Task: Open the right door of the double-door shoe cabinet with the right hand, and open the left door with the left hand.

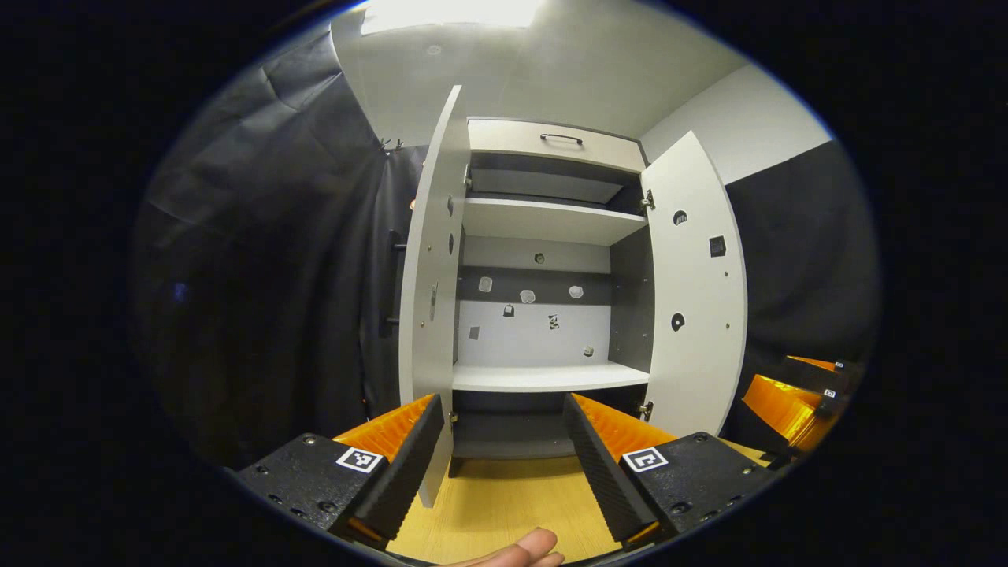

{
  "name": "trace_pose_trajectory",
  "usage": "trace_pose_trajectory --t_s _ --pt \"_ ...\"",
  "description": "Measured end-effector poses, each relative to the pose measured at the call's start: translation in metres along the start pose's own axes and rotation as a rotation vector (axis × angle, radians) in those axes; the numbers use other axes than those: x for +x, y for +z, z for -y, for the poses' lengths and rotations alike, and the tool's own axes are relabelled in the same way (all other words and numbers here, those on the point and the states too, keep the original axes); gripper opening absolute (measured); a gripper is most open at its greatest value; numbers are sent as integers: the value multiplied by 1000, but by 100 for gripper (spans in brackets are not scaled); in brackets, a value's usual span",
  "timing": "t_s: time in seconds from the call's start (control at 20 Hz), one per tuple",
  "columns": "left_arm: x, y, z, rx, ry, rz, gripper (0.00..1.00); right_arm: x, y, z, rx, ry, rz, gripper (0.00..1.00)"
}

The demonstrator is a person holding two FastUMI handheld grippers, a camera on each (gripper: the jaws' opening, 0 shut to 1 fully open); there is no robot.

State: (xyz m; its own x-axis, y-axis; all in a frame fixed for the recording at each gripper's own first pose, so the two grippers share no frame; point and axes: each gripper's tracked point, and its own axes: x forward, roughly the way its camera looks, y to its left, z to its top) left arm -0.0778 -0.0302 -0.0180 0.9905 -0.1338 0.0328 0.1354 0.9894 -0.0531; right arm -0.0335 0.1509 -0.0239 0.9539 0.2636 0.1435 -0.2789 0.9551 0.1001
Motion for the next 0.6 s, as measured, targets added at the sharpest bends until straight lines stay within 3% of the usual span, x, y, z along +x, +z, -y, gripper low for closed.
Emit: trace_pose_trajectory --t_s 0.3,0.35,0.45,0.55,0.6 --pt "38 -3 5 0 31 16 95 45 -9 19 -34 -15 42 99" --pt "46 -3 8 1 30 19 95 53 -12 21 -32 -18 35 95" --pt "64 -6 16 -2 22 19 93 69 -16 27 -29 -18 25 95" --pt "76 -13 23 4 5 -1 97 84 -19 36 -31 -35 20 95" --pt "82 -14 25 7 4 -7 95 90 -20 40 -32 -45 15 99"
